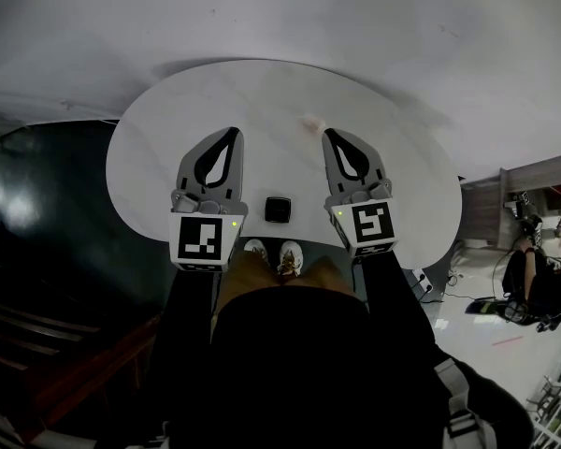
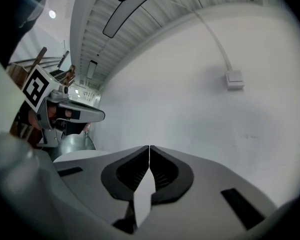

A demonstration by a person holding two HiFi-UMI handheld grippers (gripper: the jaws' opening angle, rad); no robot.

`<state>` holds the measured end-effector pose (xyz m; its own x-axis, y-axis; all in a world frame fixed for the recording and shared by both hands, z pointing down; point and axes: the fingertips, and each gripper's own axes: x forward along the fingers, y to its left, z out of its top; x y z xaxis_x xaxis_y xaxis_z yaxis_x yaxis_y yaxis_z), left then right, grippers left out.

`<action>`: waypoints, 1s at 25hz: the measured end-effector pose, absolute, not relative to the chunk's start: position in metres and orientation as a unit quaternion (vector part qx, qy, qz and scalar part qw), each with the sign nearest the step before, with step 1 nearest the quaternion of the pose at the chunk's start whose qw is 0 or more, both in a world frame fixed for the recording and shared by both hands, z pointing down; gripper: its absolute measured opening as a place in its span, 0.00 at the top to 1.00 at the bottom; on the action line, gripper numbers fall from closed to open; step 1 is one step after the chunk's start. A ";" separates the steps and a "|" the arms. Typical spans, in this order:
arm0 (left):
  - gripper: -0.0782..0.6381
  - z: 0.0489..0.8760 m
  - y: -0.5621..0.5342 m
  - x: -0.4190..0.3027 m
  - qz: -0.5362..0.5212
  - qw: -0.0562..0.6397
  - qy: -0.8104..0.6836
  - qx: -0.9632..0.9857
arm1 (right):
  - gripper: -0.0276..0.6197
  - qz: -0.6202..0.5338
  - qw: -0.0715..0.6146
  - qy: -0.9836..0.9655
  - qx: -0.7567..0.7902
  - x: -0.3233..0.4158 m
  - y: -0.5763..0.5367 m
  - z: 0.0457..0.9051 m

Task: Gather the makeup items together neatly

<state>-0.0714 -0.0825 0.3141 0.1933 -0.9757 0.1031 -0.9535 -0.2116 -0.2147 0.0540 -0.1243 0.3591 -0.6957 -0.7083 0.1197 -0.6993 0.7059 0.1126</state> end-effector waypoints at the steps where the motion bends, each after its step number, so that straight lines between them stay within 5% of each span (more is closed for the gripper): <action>1: 0.87 0.314 -0.082 -0.072 -0.108 0.049 0.626 -0.771 | 0.91 -0.027 0.083 -0.923 0.376 0.050 -0.123 0.362; 4: 0.87 0.314 -0.081 -0.076 -0.104 0.043 0.632 -0.767 | 0.91 -0.026 0.133 -0.935 0.327 0.032 -0.115 0.383; 7: 0.87 0.318 -0.079 -0.080 -0.102 0.036 0.635 -0.765 | 0.69 -0.045 0.210 -0.946 0.242 0.007 -0.092 0.421; 11: 0.87 0.326 -0.073 -0.084 -0.105 0.030 0.637 -0.763 | 0.58 -0.081 0.325 -0.936 0.112 -0.017 -0.052 0.488; 25: 0.87 0.340 -0.050 -0.104 -0.101 0.008 0.651 -0.752 | 0.45 -0.074 0.498 -0.861 -0.073 -0.009 0.023 0.638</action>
